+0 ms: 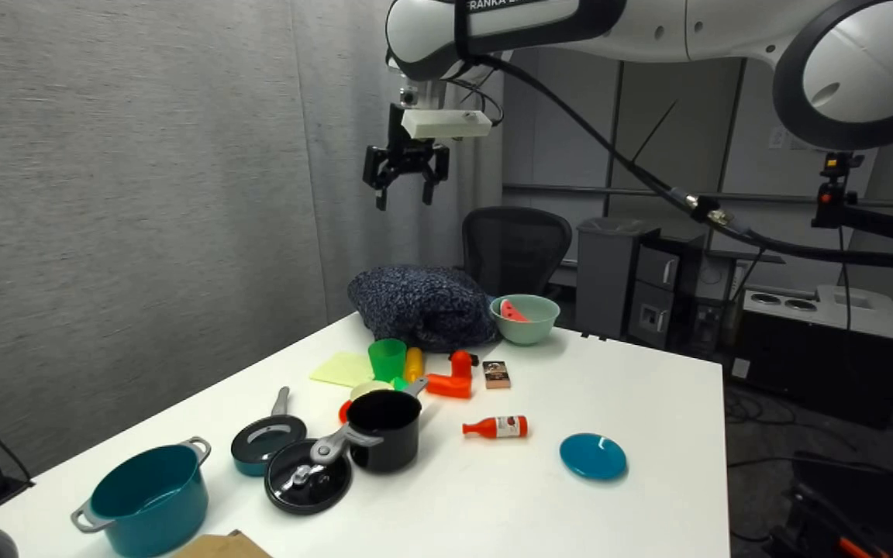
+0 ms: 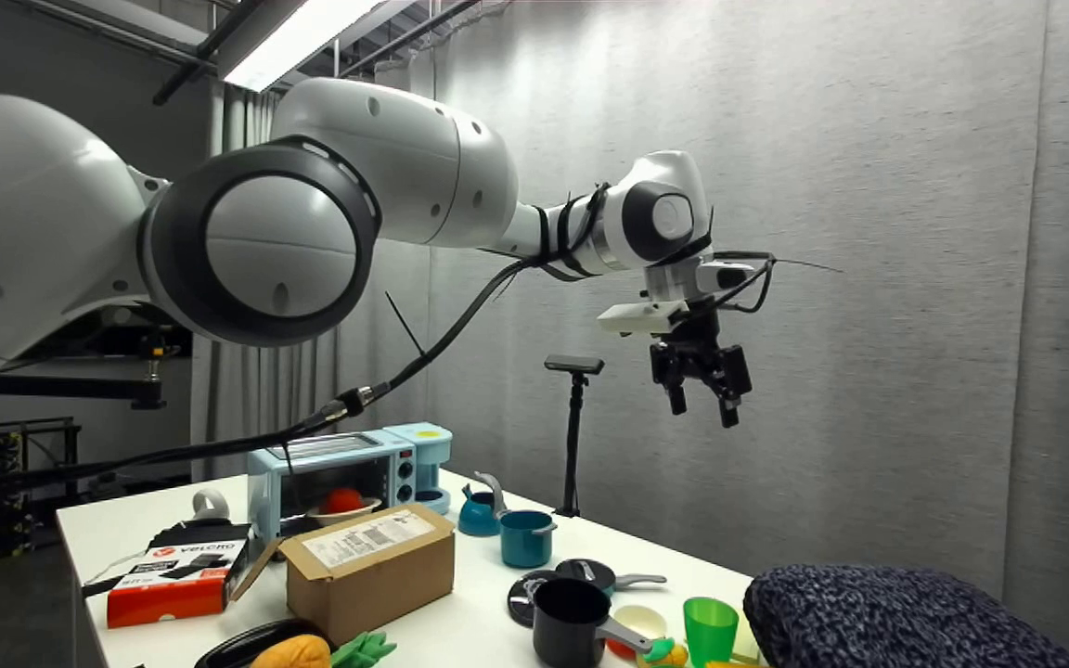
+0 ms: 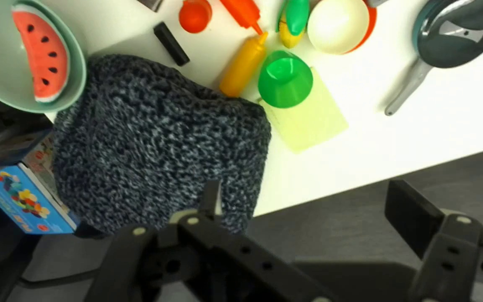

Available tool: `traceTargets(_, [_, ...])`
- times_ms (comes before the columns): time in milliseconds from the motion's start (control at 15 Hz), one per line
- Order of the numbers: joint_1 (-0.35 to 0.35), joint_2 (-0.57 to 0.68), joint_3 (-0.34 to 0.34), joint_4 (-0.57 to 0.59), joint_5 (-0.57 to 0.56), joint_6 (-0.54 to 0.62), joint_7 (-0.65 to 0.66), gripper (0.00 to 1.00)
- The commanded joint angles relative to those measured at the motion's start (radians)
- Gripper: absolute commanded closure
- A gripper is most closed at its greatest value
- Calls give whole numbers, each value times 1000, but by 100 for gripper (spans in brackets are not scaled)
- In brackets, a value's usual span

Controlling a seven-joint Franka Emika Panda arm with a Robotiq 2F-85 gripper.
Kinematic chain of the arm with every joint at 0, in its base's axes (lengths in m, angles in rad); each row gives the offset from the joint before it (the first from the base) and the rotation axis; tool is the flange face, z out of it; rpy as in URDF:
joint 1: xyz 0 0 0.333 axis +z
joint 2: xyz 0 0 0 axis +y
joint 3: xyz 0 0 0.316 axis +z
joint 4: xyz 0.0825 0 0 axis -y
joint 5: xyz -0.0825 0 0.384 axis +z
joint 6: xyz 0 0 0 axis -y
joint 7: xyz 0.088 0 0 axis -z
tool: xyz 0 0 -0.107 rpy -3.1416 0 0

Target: Move the watermelon plushie to the blue bowl

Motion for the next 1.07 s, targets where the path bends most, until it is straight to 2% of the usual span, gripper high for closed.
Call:
traceTargets(0, [0,-59,18,-89,28,158,66,0])
traceTargets(133, [5,-80,15,-129,14,223,89,0])
traceTargets(200, [10,-93,10,-148,2,214,85,0])
traceTargets(467, [4,-148,22,-197,-32,3,-65,0])
traceTargets(800, [-10,-170,45,-172,-5,-227,-264,0])
traceTargets(867, [5,-141,25,-153,-14,-164,-190,0])
traceTargets(1000, [5,-149,28,-153,-14,-203,-228,0])
